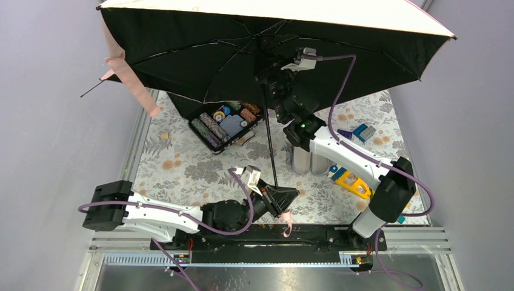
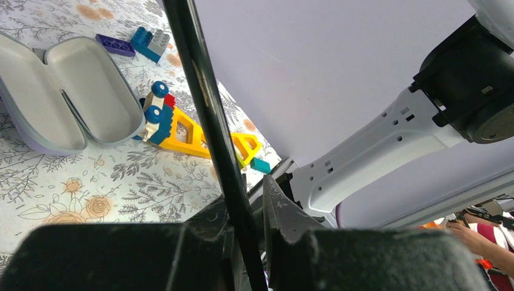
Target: Open the umbrella
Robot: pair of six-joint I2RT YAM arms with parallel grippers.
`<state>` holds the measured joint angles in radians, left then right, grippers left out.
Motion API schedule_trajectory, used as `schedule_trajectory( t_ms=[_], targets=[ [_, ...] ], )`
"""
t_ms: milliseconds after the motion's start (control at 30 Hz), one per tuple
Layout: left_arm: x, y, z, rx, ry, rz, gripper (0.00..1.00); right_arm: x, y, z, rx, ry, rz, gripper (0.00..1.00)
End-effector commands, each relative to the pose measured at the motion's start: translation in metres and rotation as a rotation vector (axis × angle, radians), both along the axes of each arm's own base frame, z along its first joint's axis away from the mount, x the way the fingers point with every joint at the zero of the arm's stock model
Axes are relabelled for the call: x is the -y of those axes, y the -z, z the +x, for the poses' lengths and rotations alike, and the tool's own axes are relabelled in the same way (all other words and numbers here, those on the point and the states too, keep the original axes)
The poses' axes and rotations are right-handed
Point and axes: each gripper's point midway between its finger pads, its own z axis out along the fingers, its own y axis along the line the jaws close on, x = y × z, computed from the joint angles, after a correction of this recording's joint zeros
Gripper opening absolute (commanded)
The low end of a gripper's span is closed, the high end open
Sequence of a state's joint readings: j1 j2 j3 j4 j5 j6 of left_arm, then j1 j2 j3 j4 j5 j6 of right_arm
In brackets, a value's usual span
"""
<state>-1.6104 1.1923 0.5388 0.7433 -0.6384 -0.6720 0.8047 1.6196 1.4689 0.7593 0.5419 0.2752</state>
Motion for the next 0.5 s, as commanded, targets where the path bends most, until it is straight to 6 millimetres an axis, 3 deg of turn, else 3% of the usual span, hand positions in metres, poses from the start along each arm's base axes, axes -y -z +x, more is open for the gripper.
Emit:
schedule_trajectory(
  t_ms=[0,200,300,400,467],
  targets=[
    [-0.026,0.144,-0.181,0.245,0.832,0.529,0.0,0.166,-0.074,0.039,0.149,0.508,0.37,0.0],
    [-0.025,0.147,-0.186,0.223,0.849,0.525,0.0,0.171,-0.07,0.052,0.131,0.532,0.371,0.0],
    [-0.023,0.145,-0.18,0.224,0.816,0.541,0.0,0.165,-0.066,0.054,0.129,0.501,0.352,0.0],
    [-0.017,0.128,-0.141,0.192,0.649,0.533,0.0,0.152,-0.059,0.051,0.116,0.42,0.301,0.0],
    [-0.018,0.115,-0.104,0.167,0.49,0.522,0.0,0.137,-0.048,0.045,0.1,0.323,0.234,0.02]
  ],
)
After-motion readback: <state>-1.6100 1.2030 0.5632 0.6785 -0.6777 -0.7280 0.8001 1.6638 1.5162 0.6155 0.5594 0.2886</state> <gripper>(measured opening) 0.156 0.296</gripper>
